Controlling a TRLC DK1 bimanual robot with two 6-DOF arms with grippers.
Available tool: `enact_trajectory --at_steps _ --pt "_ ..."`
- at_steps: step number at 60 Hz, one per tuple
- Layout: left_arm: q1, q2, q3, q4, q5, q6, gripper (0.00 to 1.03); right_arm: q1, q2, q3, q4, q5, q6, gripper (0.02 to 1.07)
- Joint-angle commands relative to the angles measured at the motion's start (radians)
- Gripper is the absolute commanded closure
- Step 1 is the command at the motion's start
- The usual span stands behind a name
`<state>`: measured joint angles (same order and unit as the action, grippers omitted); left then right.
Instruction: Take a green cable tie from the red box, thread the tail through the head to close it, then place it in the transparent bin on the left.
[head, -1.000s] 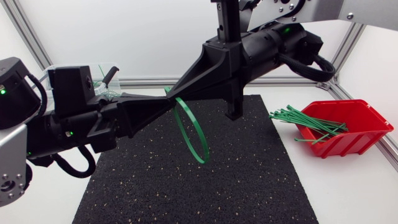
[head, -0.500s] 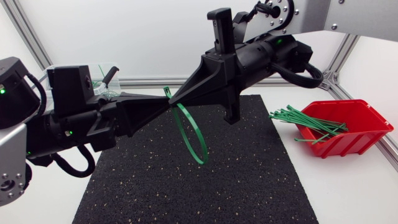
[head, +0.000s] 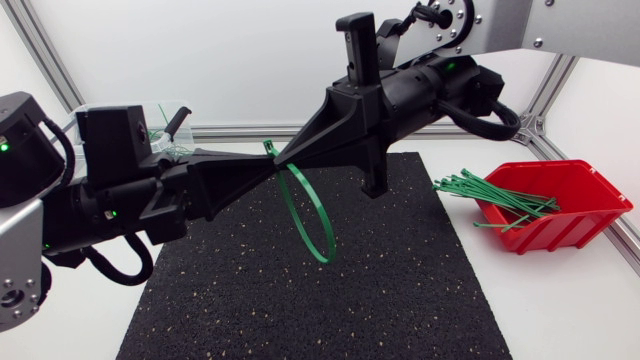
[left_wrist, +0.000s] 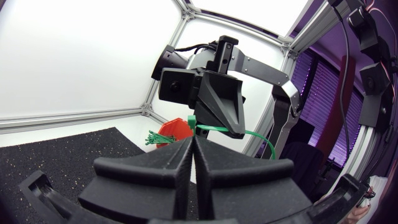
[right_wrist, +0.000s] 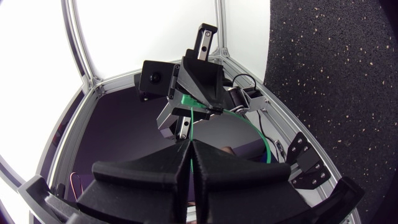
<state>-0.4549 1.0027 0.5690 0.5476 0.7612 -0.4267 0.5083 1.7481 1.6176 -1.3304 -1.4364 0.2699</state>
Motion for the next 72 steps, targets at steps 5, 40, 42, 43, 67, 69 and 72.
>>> enact_trajectory --at_steps 5,40,42,43,67,69,72 --pt "-0.010 -0.009 -0.026 0.014 0.007 -0.014 1.00 -0.005 0.028 0.024 0.002 -0.007 0.028 1.02" --pt "-0.018 -0.006 -0.031 0.015 0.009 -0.009 1.00 -0.011 0.001 0.021 0.002 -0.005 0.028 1.01" --pt "-0.018 -0.004 -0.032 0.015 0.009 -0.007 1.00 -0.010 -0.001 0.019 0.002 -0.005 0.028 1.02" --pt "-0.018 -0.004 -0.031 0.015 0.009 -0.007 1.00 -0.010 -0.004 0.019 0.002 -0.005 0.026 1.02" --pt "-0.013 -0.003 -0.031 0.015 0.003 -0.006 1.00 -0.005 -0.015 0.005 0.004 -0.005 0.026 1.01" --pt "-0.013 -0.003 -0.031 0.015 0.003 -0.006 1.00 -0.005 -0.016 0.004 0.004 -0.005 0.026 1.01" --pt "-0.013 -0.003 -0.031 0.015 0.003 -0.006 1.00 -0.005 -0.016 0.002 0.004 -0.005 0.026 1.01"
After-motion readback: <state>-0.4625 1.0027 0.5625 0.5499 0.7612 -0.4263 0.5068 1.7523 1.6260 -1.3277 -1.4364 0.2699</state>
